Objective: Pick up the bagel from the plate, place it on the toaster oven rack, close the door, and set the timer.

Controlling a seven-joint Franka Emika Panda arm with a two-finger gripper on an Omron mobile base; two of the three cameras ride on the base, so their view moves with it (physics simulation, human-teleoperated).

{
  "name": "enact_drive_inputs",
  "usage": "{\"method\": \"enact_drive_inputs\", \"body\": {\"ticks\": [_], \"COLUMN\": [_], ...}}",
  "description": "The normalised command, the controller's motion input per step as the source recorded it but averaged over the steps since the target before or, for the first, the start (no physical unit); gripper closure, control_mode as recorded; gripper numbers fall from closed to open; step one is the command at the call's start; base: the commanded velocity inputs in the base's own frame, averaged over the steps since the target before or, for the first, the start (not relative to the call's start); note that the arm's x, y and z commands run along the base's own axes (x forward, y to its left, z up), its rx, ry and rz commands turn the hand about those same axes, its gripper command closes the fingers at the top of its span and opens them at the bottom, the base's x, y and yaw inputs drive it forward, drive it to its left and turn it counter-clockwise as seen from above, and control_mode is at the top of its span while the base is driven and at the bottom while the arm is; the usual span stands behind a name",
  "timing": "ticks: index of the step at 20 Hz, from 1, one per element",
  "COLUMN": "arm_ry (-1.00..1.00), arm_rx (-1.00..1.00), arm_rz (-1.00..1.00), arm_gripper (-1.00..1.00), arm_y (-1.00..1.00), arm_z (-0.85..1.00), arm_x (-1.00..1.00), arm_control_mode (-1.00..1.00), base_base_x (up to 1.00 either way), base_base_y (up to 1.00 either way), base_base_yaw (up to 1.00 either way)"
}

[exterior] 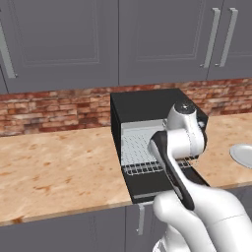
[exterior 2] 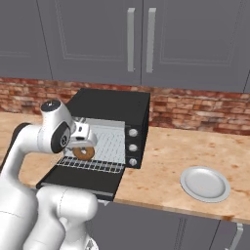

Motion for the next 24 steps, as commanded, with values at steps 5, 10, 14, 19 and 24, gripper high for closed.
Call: {"method": "enact_drive_inputs", "body": {"ticks": [5,10,14,19,24], "arm_ry": [-0.02,-0.04,-0.02,0.00,-0.01], "arm_rx": [0.02,0.02,0.02,0.02,0.01], "arm_rz": [0.01,0.01,0.01,0.01,0.01], "arm_gripper": [1.00,1.00,1.00,1.00,1.00], "arm_y": [0.03,0.04,0.06,0.09,0.06], "arm_z": [-0.17,-0.07,-0.08,-0.15,-0.16], "arm_x": [0.17,0.12,0.16,0.18,0.12], "arm_control_mode": [-1.00,-1.00,-1.00,-1.00,-1.00], "base_base_x": [0.00,0.00,0.00,0.00,0.00], "base_base_y": [0.00,0.00,0.00,0.00,0.00], "base_base_yaw": [0.00,0.00,0.00,0.00,0.00]}}
